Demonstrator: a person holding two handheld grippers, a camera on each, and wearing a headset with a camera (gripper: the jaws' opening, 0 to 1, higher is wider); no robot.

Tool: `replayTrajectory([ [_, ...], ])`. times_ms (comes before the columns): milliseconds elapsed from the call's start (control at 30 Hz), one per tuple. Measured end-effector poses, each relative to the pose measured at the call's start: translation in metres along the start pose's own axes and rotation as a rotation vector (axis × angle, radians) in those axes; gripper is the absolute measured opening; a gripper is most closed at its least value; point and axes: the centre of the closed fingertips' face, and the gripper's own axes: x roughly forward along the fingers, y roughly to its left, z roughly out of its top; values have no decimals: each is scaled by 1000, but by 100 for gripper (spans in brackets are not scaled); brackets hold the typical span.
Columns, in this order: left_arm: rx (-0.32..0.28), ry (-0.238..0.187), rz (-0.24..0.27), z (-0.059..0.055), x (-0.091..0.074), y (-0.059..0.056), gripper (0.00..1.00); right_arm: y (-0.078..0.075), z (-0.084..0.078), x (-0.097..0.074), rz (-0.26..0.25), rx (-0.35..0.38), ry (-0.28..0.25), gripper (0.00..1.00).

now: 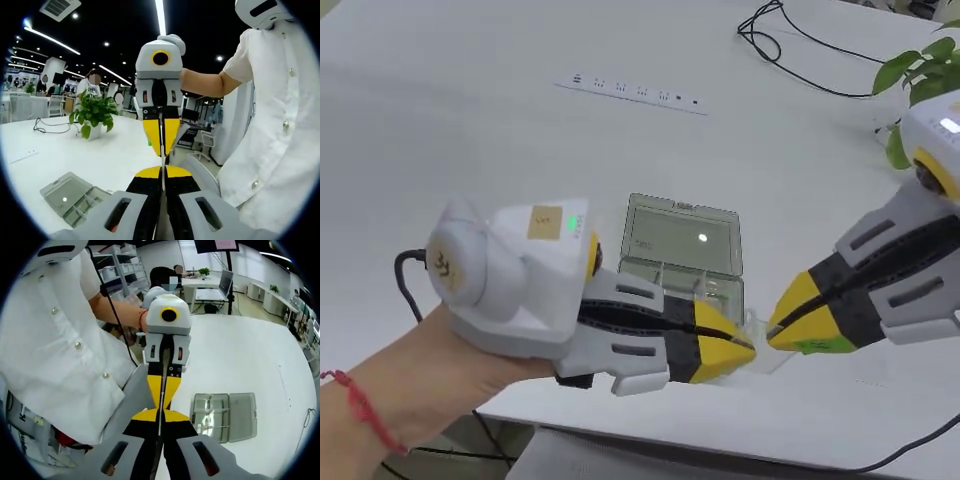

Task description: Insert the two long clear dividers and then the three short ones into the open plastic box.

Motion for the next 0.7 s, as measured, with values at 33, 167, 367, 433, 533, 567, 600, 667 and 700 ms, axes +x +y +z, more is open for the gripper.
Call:
replayTrajectory([
  [33,1,0,1,0,0,0,0,0,0,0,0,0,-1,3],
  [167,10,4,6,0,0,0,0,0,0,1,-4,0,0,3],
  [367,4,8,14,-2,-1,0,0,1,3,3,-10,-2,1,3],
  [433,1,10,15,-2,-2,0,0,2,4,4,-10,-1,1,3],
  [533,2,17,19,-4,-3,1,0,2,5,5,-13,2,1,3],
  [567,3,19,21,-5,-3,1,0,2,6,5,-15,2,0,3],
  [600,1,19,23,-5,-4,1,0,2,6,5,-16,2,-1,3],
  [667,-3,17,29,-6,-4,2,0,2,6,5,-16,3,-2,3],
  [700,-2,17,31,-6,-5,3,0,1,6,4,-17,3,-2,3],
])
